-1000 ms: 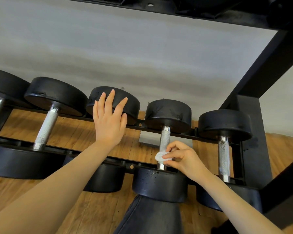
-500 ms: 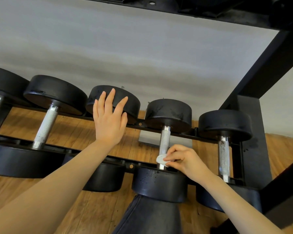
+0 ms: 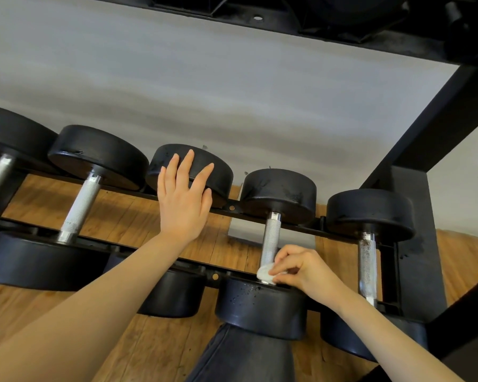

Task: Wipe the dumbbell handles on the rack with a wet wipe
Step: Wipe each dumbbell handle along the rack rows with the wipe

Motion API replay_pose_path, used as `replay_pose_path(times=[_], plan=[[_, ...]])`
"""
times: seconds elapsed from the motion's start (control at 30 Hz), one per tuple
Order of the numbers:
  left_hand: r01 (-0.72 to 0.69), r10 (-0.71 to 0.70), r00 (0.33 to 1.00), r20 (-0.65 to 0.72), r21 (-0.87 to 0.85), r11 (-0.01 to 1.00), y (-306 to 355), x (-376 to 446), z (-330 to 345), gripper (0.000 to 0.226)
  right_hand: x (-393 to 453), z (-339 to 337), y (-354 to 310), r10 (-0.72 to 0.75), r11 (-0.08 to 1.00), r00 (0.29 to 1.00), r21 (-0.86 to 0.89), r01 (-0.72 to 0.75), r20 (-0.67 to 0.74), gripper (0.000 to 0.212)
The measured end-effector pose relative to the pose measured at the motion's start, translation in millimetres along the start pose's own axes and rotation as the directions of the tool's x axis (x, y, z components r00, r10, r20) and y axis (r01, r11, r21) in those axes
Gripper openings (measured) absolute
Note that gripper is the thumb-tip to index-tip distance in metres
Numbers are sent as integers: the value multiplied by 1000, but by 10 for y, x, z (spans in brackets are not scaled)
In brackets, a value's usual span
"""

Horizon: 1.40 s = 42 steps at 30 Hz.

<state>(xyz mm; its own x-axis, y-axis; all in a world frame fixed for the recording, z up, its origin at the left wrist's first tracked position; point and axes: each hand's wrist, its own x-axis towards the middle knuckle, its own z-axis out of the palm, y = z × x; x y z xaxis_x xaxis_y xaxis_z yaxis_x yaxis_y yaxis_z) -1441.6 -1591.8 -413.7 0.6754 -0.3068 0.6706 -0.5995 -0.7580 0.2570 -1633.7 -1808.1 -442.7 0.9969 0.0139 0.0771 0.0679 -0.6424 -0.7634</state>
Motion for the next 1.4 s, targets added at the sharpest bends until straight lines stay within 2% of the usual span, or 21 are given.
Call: replay_pose_path(times=[0.1,0.17,0.27,0.33,0.43,0.5,0.57,0.67,0.77,0.97,1.03,1.17,1.27,1.4], plan=[[-9,9,1000,0,-2,1000,0,2,-9,46,24,13,9,24,999,996,34,-21,-87,20],[-16,16,1000,3,5,1000,-1,1,-11,45,20,19,-12,25,997,999,79,-22,-33,29],[-10,10,1000,9,5,1000,-5,0,-13,44,5,26,-2,23,998,999,56,-24,25,25],[-10,10,1000,6,-8,1000,-5,-9,-14,42,7,40,17,24,1000,997,4,-24,-75,19],[-7,7,1000,9,-21,1000,1,-17,-29,46,29,54,9,12,1000,972,-24,-18,-235,21],[-16,16,1000,14,-9,1000,0,-17,-38,47,36,43,-25,25,999,972,-15,-30,-234,23],[-20,20,999,30,2,1000,-5,-14,-49,47,28,27,-55,45,999,984,-19,-49,-172,19],[-25,24,997,76,11,1000,-17,-11,-88,47,23,38,-115,40,996,994,-71,-47,-103,15],[-72,67,987,148,28,997,-62,-8,-159,47,120,74,-214,-7,994,981,-109,-14,-193,15],[-199,185,928,325,10,980,-316,-55,-441,51,523,223,-621,-12,998,938,-66,-11,-346,16],[-154,146,932,331,-3,988,-409,-143,-545,51,674,323,-733,5,998,930,-51,-26,-369,15],[54,-45,946,320,-20,998,-526,-367,-726,51,978,583,-884,74,997,916,50,-59,-395,13],[75,-62,947,314,-29,997,-540,-559,-828,58,1170,819,-985,103,992,898,104,-65,-427,11],[113,-95,954,284,-48,992,-444,-834,-864,52,1369,1137,-1122,134,987,870,144,-73,-475,9]])
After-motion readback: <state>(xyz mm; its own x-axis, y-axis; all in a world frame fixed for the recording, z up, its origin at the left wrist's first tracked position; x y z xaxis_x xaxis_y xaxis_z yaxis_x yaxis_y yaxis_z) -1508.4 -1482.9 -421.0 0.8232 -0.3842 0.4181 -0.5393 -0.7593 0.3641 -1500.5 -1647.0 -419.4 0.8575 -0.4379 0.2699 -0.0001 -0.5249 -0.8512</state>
